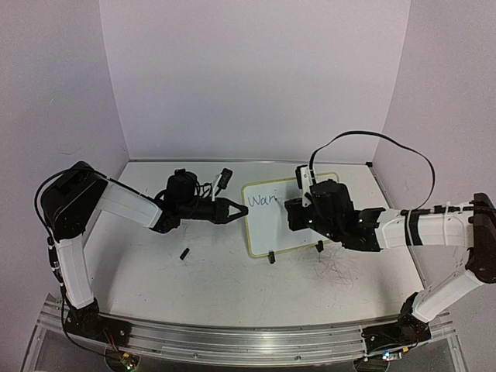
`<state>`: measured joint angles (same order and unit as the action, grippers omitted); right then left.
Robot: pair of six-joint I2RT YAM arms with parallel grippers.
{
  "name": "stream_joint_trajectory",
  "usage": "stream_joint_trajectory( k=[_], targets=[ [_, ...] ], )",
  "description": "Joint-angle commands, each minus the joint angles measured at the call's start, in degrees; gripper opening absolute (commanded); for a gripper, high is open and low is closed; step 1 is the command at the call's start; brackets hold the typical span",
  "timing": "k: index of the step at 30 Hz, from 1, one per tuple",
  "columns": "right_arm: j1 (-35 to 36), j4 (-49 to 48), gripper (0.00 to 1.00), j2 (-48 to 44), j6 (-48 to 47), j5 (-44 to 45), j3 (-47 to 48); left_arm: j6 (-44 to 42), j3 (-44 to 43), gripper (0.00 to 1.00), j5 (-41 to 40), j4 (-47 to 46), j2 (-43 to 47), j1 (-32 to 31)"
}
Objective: Write a sentence on the whiteboard
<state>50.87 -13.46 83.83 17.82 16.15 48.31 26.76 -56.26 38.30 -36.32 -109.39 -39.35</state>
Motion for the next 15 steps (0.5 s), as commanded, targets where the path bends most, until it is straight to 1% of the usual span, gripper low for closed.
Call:
stream_joint_trajectory(
  k=[1, 8, 15],
  targets=[
    [-0.2, -1.8, 0.0, 0.6, -1.0, 2.7, 3.0, -0.3, -1.2, 0.0, 0.7, 2.7, 2.3, -0.8],
    [-0.4, -1.7, 0.0, 0.8, -0.7, 3.6, 3.5, -0.5, -1.2, 0.0, 0.7, 2.8, 2.2, -0.9],
    [-0.4, 0.6, 0.0, -0.5, 0.1, 3.6, 2.4, -0.6, -1.1, 0.0, 0.6, 2.9, 2.2, -0.9]
  ],
)
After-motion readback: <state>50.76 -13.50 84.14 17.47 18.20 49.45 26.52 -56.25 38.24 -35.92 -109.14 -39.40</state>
